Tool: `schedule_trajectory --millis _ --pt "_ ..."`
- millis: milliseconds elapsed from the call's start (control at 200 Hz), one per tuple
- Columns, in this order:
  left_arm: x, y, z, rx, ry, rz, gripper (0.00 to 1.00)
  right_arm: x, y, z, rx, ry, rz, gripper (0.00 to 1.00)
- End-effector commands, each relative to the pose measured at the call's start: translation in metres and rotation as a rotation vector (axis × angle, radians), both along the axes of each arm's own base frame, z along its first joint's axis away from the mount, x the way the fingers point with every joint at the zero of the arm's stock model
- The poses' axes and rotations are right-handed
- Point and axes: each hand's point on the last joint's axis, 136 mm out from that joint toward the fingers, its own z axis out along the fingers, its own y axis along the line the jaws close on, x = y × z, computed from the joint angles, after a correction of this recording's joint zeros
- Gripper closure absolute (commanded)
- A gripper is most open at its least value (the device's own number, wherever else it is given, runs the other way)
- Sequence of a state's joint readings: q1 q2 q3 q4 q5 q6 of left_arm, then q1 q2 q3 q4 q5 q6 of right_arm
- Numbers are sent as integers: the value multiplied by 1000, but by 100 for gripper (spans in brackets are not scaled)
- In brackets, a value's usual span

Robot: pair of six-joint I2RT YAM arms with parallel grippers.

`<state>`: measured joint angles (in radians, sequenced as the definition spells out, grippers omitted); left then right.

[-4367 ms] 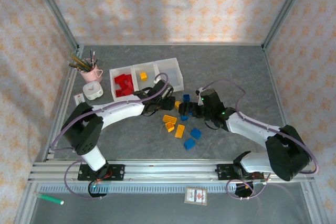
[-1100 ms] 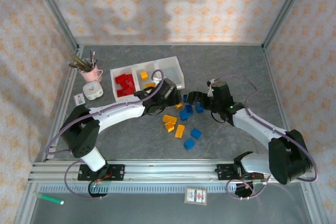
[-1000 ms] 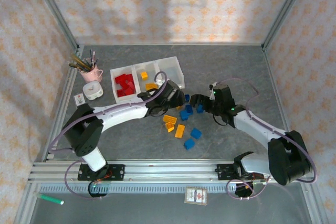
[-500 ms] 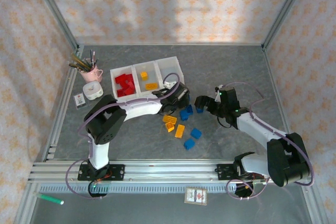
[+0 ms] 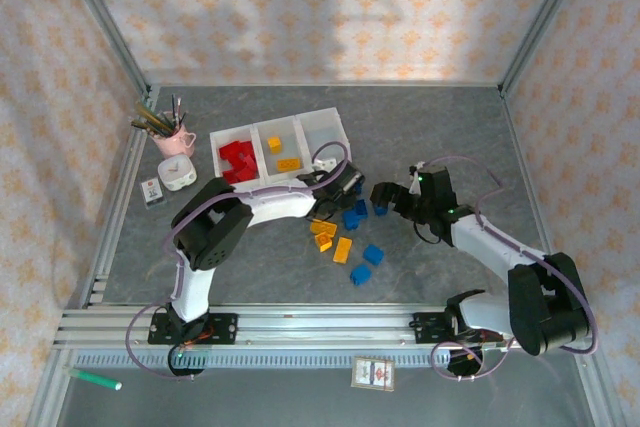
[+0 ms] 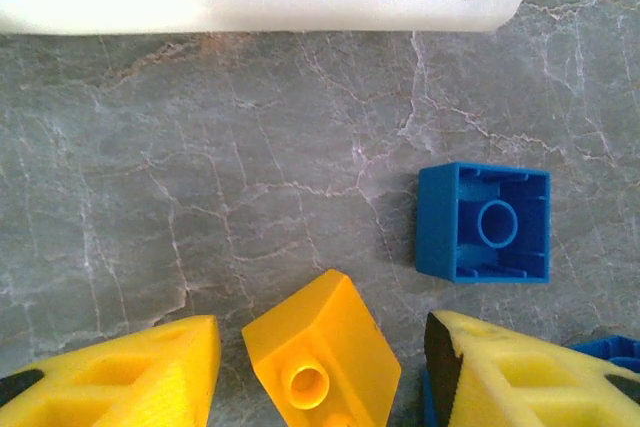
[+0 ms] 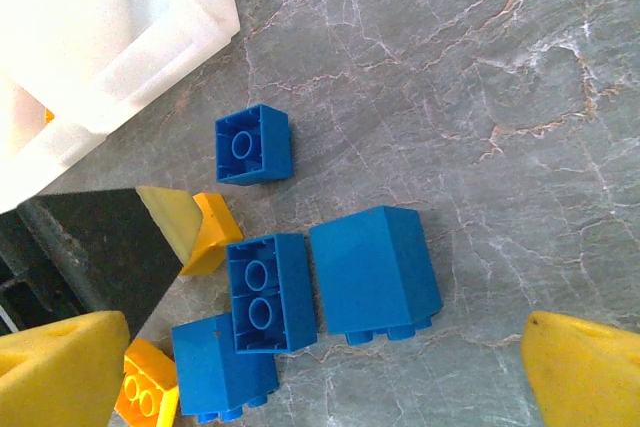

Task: Sort the legos into containers by color
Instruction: Pick up the lego from the center of the table.

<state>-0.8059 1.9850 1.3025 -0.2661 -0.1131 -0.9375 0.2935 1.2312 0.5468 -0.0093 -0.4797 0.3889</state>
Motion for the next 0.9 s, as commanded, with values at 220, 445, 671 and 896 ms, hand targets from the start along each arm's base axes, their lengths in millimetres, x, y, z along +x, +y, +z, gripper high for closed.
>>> schedule_trajectory --millis 220,445,671,896 --pt "-7 2 -20 49 31 9 49 0 1 -3 13 4 5 0" --pt "-7 5 -23 60 30 20 64 1 2 0 18 -2 9 0" --pt "-5 8 -11 60 -2 22 75 0 10 11 32 -29 67 0" --pt "-6 16 14 58 -52 22 78 0 15 24 15 -49 132 0"
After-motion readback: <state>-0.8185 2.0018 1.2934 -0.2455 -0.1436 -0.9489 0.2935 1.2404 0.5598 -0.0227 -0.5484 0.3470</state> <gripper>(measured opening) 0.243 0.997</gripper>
